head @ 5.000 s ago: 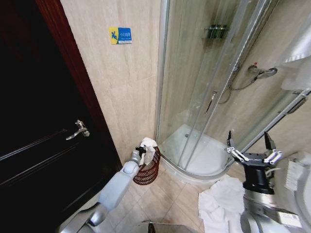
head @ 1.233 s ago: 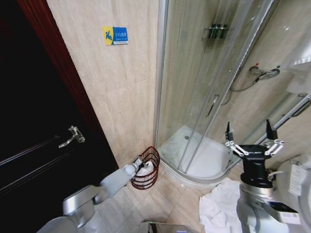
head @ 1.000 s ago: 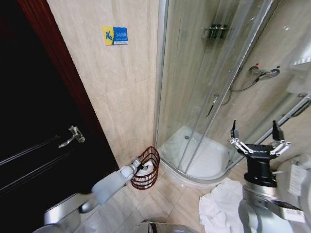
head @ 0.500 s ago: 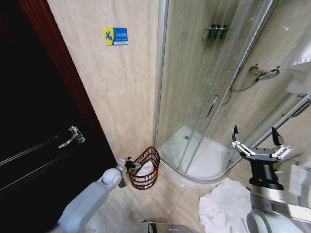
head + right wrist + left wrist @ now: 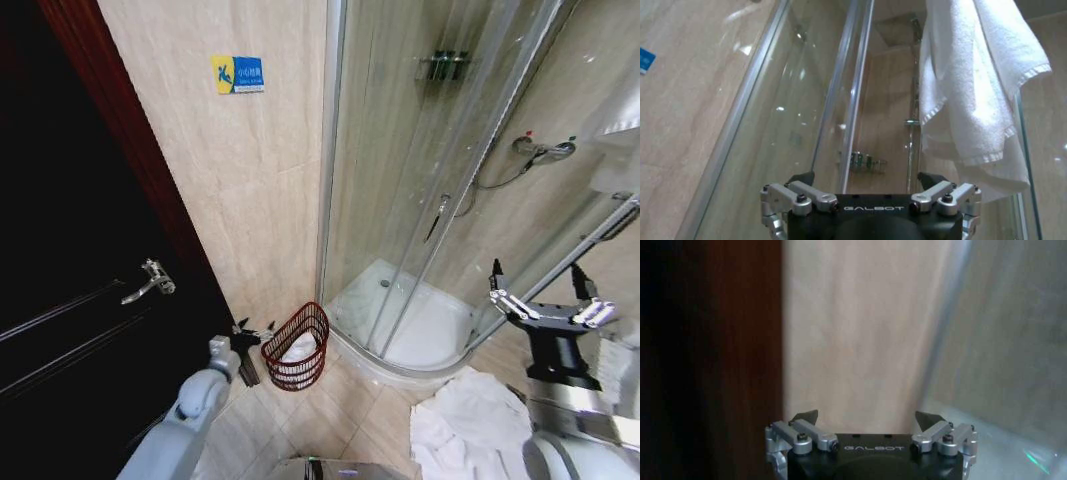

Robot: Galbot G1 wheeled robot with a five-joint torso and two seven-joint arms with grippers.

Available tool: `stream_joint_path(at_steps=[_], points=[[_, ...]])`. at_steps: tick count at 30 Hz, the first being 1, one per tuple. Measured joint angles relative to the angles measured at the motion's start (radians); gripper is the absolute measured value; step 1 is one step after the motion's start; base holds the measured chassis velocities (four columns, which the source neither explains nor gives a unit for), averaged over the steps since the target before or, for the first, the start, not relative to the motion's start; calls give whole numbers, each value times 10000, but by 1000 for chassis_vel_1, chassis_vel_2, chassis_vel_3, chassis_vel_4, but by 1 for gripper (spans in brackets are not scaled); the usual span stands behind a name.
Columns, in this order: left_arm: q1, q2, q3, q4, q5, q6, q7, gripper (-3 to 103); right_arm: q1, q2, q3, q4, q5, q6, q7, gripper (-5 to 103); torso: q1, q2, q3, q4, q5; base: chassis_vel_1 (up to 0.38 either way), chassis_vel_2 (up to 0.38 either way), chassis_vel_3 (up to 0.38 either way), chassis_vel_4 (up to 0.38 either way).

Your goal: Discard the used towel into the hamper.

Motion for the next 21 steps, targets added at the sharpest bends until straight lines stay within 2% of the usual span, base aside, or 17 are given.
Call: stream_joint_path(at_steps=[2,4,5,8,9,11,12,14,15,17,21], points=[[389,-394,-673,-593,169,-81,122,94,83,-10,-56,-1,84,-36,54,100,0,0,0,1,0,0,0,0,0],[875,-745,-1101,-1351,189,-91,148,96,163,-64,-129,-2,160,-96,80,100,1,0,0,2,1,0,0,0,0],[875,-745,-1101,-1351,189,-91,148,96,163,-64,-129,-2,160,-96,80,100,1,0,0,2,1,0,0,0,0],[1630,-1559,-1043,-2435,275,-204,62,97,336,-109,-192,-4,147,-173,135,100,1,0,0,2,2,0,0,0,0],[1630,-1559,-1043,-2435,275,-204,62,97,336,-109,-192,-4,147,-173,135,100,1,0,0,2,2,0,0,0,0],[1995,-2148,-877,-2932,534,-335,57,95,388,-117,-188,-6,112,-242,165,100,1,0,0,1,1,0,0,0,0],[1995,-2148,-877,-2932,534,-335,57,95,388,-117,-188,-6,112,-242,165,100,1,0,0,1,1,0,0,0,0],[2128,-2819,-878,-3305,799,-488,137,95,434,-167,-211,-8,186,-211,101,100,0,0,0,1,2,0,0,0,0],[2128,-2819,-878,-3305,799,-488,137,95,434,-167,-211,-8,186,-211,101,100,0,0,0,1,2,0,0,0,0],[2085,-3463,-876,-3406,1125,-638,201,94,473,-137,-258,-10,233,-181,-9,100,1,0,0,0,1,0,0,0,0],[2220,-3671,-842,-3575,1434,-808,298,94,456,-153,-287,-11,426,-46,-167,100,2,-1,2,-1,3,0,0,0,0]])
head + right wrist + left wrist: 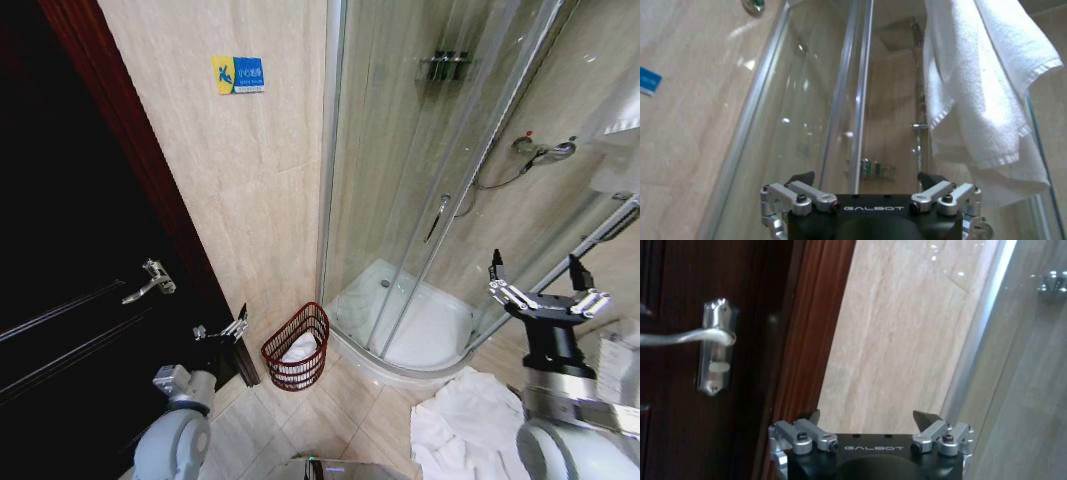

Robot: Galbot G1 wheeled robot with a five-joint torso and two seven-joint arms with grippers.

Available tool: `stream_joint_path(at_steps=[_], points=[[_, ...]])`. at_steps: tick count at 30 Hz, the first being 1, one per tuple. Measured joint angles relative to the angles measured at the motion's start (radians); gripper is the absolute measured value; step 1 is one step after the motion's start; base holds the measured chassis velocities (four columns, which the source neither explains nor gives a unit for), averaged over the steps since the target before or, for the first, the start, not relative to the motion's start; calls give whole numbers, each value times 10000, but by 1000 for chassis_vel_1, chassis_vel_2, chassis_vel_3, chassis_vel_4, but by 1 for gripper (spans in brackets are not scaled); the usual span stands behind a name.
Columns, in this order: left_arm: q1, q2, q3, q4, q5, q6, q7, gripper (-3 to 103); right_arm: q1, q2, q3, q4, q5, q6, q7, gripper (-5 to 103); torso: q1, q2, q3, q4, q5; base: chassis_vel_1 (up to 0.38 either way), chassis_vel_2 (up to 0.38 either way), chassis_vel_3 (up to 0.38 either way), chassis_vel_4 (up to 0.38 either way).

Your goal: Discard the used towel into the hamper.

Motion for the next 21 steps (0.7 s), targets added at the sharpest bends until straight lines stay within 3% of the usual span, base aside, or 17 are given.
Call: stream_joint_path(at_steps=[8,11,17,21], points=[[217,492,-330,-432,659,-238,150,94,212,-171,93,-1,421,217,-140,100,0,0,0,1,-3,0,0,0,0],[421,602,-315,-434,1398,-709,177,94,250,-140,89,-1,475,299,-183,100,0,-1,0,1,-4,0,0,0,0],[635,563,-338,-720,1642,-775,161,94,295,-92,109,-1,477,313,-252,100,0,-1,0,1,-6,0,0,0,0],[958,651,-181,-1019,1313,-751,-36,94,311,-53,56,-1,477,314,-340,100,0,-1,0,1,-4,0,0,0,0]])
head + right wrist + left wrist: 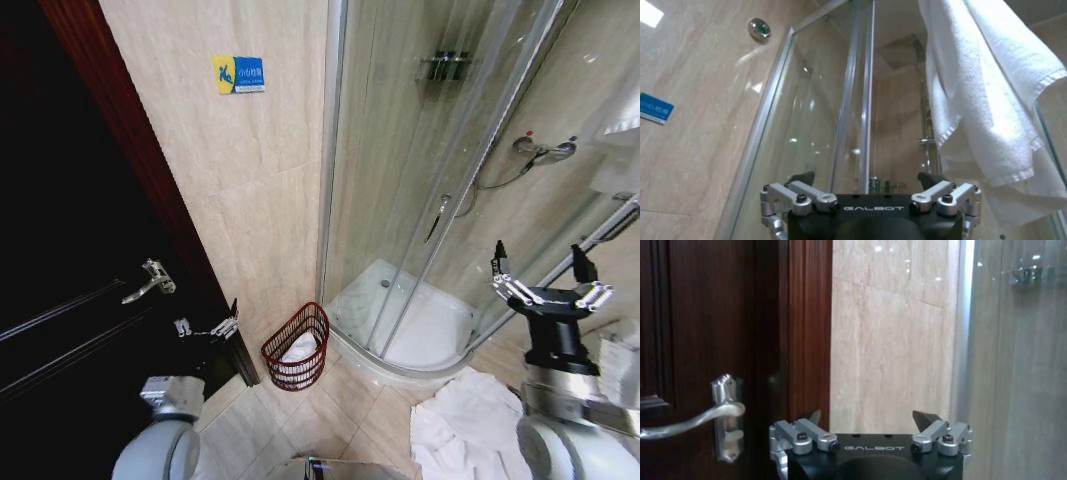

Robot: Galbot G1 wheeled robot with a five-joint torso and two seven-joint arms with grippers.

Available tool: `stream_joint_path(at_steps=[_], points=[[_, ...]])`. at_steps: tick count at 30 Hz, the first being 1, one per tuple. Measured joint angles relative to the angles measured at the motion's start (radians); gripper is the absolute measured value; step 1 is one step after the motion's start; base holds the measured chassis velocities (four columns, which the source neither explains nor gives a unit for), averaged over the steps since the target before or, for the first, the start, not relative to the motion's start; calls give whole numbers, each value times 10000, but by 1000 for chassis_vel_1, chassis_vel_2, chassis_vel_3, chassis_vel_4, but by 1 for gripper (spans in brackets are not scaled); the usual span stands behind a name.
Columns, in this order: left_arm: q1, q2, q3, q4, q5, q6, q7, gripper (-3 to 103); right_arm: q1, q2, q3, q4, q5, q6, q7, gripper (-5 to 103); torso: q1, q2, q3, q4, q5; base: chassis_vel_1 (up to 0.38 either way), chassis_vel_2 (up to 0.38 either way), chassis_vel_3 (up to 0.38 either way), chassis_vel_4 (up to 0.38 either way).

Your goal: Discard the used towel into the hamper.

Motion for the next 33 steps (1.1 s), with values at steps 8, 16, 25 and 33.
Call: stream_joint_path(at_steps=[8,16,25,33], points=[[228,-88,5,-436,-260,372,-9,93,-48,21,31,0,15,46,-36,100,0,0,0,1,-1,0,0,0,0],[126,-419,-340,-384,-226,657,-328,93,-29,33,24,0,46,48,-50,100,0,0,0,1,-2,0,0,0,0],[348,-266,-155,-541,-491,482,-114,95,-26,56,36,0,51,48,-104,100,0,0,0,1,-1,0,0,0,0],[580,194,681,-564,-491,537,251,90,-86,64,84,0,59,48,-100,100,0,0,0,0,-1,0,0,0,0]])
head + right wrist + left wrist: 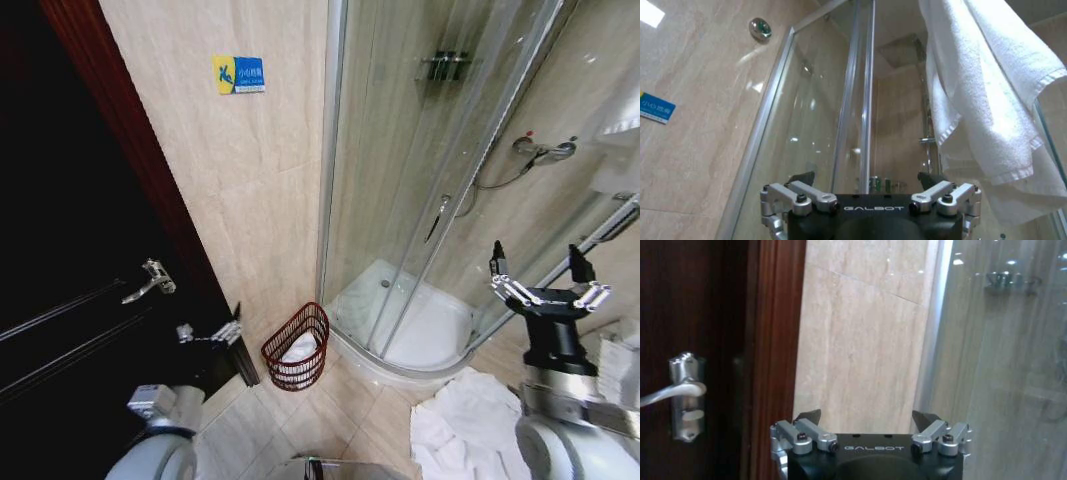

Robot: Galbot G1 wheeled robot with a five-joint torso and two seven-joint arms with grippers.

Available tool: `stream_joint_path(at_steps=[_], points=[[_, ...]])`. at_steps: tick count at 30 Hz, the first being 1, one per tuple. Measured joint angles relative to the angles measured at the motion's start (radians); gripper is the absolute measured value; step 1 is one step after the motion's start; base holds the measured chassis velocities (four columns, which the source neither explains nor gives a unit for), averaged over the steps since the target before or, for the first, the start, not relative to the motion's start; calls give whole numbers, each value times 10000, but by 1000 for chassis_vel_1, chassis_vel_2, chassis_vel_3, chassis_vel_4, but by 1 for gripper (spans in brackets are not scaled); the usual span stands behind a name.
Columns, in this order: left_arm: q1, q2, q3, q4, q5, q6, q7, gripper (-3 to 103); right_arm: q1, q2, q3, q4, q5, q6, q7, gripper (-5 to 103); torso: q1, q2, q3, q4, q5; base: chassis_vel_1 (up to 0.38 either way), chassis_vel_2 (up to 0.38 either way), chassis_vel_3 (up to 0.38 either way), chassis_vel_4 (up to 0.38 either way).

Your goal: Discard the used towel into the hamper.

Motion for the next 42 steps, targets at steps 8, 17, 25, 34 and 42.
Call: stream_joint_path(at_steps=[8,17,25,34,42], points=[[60,24,161,-22,659,-287,212,93,-32,-27,29,0,0,-6,6,100,0,0,0,1,0,0,0,0,0],[31,81,-127,-2,1520,-753,504,93,-34,135,53,0,-59,-3,-19,100,0,0,0,1,0,0,0,0,0],[31,81,-124,-22,1556,-668,487,93,-136,159,70,0,-72,25,-29,100,0,0,0,1,0,0,0,0,0],[25,76,-118,-22,1554,-652,469,93,-408,55,214,0,33,281,97,100,0,0,0,1,1,0,0,0,0],[25,75,-117,-22,1545,-645,463,93,-789,-68,876,1,329,499,255,100,0,0,0,2,0,0,0,0,0]])
